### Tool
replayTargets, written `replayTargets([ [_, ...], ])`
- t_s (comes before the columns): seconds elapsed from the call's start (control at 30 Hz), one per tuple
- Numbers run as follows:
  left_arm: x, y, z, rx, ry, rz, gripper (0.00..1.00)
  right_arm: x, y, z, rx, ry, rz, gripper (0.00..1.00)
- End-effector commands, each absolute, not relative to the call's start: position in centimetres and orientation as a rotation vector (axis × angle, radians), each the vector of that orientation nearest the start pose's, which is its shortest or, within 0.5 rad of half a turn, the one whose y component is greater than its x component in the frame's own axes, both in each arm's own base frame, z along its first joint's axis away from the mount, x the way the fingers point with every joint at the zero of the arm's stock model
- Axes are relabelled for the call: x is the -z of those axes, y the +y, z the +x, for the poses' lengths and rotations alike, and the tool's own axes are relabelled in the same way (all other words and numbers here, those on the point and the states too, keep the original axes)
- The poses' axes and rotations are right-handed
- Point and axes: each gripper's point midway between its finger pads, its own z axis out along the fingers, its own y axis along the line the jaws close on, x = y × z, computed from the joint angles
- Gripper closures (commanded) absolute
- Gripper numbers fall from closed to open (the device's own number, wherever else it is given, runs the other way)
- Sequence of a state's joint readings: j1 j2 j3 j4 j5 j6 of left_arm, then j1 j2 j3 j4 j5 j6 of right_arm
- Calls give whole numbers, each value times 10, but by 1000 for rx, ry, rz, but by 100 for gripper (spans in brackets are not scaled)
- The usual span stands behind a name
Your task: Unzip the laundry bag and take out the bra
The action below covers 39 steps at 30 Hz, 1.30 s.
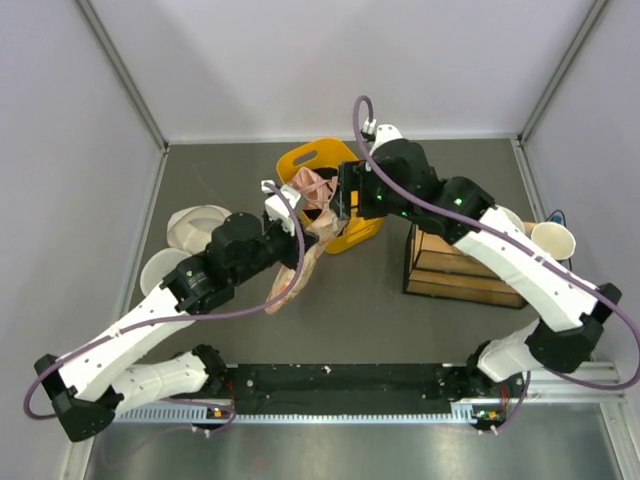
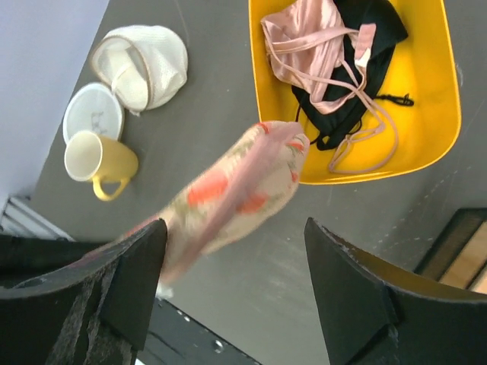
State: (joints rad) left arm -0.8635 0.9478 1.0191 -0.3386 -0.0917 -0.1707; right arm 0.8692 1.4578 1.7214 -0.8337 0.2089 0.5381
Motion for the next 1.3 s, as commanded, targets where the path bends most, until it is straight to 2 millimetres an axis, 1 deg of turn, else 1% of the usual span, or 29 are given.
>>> replayTargets([
  [0.0,-297,-250,209,771,1824,649,100,-367,282,248,-640,1980,-509,27],
  [0.03,-291,-255,205,802,1842,683,100,-379,278,237,-689,1915,-543,27],
  [0.07,-289,-257,204,810,1852,692,100,-387,285,231,-741,1847,-604,27],
  [0.1,-284,-257,203,815,1874,703,100,-376,286,224,-762,1841,-652,27],
  [0.13,-277,-259,204,814,1903,707,100,-383,282,217,-784,1800,-667,29],
  [0.17,-275,-260,205,815,1915,707,100,-381,281,214,-784,1783,-686,30],
  [0.2,-272,-261,205,824,1928,706,100,-371,281,216,-776,1777,-691,32],
  [0.23,-270,-262,205,830,1938,705,100,-367,281,216,-770,1770,-698,39],
  [0.27,-269,-263,205,844,1946,707,100,-367,275,217,-756,1761,-664,40],
  [0.3,-269,-265,204,866,1948,712,100,-356,275,219,-750,1782,-652,43],
  [0.33,-268,-267,204,879,1952,715,100,-352,276,218,-755,1793,-648,53],
  [0.37,-270,-268,204,893,1951,715,100,-346,282,215,-787,1812,-670,55],
  [0.4,-271,-268,204,903,1952,714,100,-336,286,212,-805,1838,-692,55],
  [0.47,-271,-269,207,915,1961,708,100,-325,296,205,-865,1876,-716,51],
  [0.5,-270,-270,208,920,1968,704,100,-313,302,206,-867,1912,-723,49],
  [0.57,-270,-271,210,930,1974,700,100,-308,311,206,-886,1916,-720,46],
  [0.6,-271,-272,209,938,1972,704,100,-301,314,207,-883,1928,-718,46],
  [0.63,-270,-272,209,942,1972,709,100,-302,317,210,-884,1919,-707,46],
  [0.7,-272,-273,209,944,1964,716,100,-295,319,215,-867,1932,-709,46],
  [0.77,-275,-273,209,945,1954,723,100,-295,322,216,-866,1931,-715,48],
  [0.8,-275,-274,209,949,1952,726,100,-298,324,217,-873,1926,-713,50],
  [0.93,-276,-275,208,959,1948,732,100,-295,330,221,-874,1935,-714,53],
  [0.97,-277,-275,208,961,1949,733,100,-296,330,221,-873,1931,-715,55],
  [1.03,-277,-275,208,964,1944,733,100,-296,329,224,-859,1931,-702,64],
  [1.07,-277,-275,207,962,1945,735,100,-296,328,224,-854,1930,-696,69],
  [1.1,-277,-274,207,959,1942,737,100,-296,326,225,-846,1927,-689,78],
  [1.27,-273,-269,209,951,1946,734,100,-299,317,224,-823,1921,-663,91],
])
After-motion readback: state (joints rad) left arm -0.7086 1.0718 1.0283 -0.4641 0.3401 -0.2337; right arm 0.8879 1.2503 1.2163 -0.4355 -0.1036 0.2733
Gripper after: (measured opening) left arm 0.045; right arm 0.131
